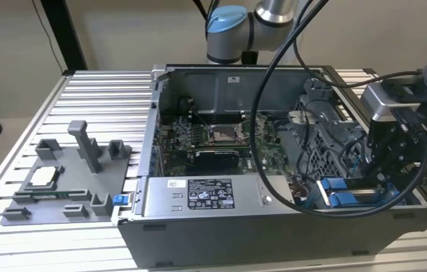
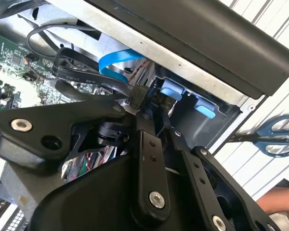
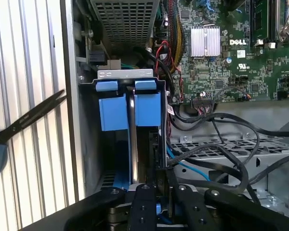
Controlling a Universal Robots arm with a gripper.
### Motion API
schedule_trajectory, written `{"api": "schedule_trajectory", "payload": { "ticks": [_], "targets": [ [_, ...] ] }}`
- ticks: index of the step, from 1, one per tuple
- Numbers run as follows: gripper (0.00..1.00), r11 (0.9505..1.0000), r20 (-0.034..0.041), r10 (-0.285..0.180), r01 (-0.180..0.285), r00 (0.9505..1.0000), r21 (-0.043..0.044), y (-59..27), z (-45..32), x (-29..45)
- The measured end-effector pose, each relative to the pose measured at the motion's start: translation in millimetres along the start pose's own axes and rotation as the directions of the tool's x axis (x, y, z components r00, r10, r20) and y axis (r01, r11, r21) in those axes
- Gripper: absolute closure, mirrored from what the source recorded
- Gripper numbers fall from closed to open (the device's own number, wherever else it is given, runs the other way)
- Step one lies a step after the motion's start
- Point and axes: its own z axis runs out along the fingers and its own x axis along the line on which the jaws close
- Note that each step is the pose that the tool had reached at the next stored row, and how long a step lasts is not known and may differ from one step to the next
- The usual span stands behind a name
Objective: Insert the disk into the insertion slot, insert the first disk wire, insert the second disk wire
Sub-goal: 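Insert the first disk wire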
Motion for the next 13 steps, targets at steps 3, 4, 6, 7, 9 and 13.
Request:
{"api": "schedule_trajectory", "payload": {
  "ticks": [3, 4, 6, 7, 9, 13],
  "targets": [
    [0.0, 1.0, 0.0027, 0.0, 0.0, 1.0, -0.0001, -0.2, 1.6, 0.6],
    [0.0, 1.0, 0.0062, 0.0, 0.0, 1.0, -0.0006, -0.2, 3.2, 0.8],
    [0.0, 1.0, 0.0063, 0.0, 0.0, 1.0, -0.0007, -0.2, 3.5, 0.8],
    [0.0, 1.0, 0.005, 0.0, 0.0, 1.0, -0.0006, -0.2, 2.8, 0.8],
    [0.0, 1.0, 0.0044, 0.0, 0.0, 1.0, -0.0005, -0.1, 2.0, 0.9],
    [0.0, 1.0, 0.0028, 0.0, 0.0, 1.0, -0.0004, -0.1, -2.0, 0.6]
  ]
}}
